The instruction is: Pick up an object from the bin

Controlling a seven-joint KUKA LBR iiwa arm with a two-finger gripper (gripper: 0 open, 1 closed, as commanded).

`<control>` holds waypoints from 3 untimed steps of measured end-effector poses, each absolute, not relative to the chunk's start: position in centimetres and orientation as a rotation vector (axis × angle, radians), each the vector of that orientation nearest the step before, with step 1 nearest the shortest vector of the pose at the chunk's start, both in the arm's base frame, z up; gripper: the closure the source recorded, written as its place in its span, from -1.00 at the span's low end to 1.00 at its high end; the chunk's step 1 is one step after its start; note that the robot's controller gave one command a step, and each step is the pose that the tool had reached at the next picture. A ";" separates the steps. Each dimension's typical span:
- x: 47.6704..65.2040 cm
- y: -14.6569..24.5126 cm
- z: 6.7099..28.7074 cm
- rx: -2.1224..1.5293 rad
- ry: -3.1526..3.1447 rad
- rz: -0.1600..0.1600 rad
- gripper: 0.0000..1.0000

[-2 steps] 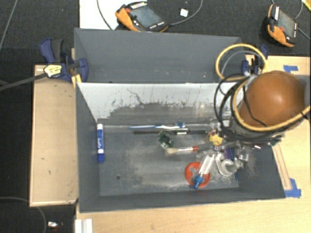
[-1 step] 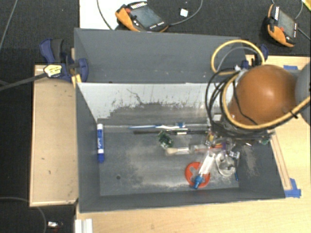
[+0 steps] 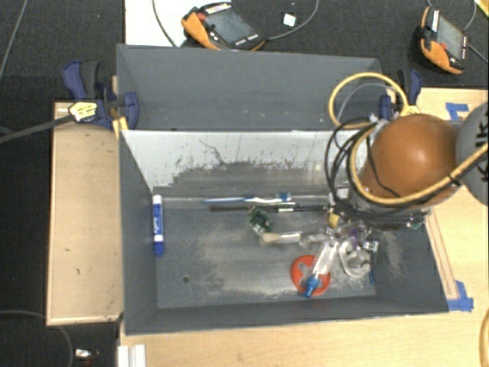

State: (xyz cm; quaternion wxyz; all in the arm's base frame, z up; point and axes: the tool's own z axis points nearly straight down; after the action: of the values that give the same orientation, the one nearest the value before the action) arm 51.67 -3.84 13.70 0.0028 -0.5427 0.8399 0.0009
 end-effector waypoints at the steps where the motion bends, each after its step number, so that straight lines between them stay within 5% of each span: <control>1: 49.8 -4.2 6.7 -2.073 2.343 0.001 -1.00; 2: 50.6 -8.2 7.0 -2.247 2.174 -0.011 -1.00; 3: 57.7 -2.5 12.3 -2.058 2.349 0.000 1.00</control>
Offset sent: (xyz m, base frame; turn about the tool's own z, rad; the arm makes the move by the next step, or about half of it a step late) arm -0.0110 -0.0487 -0.0670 -0.4766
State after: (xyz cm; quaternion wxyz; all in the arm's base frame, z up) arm 57.74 -2.55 12.27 0.0095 -0.6590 0.7521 0.0000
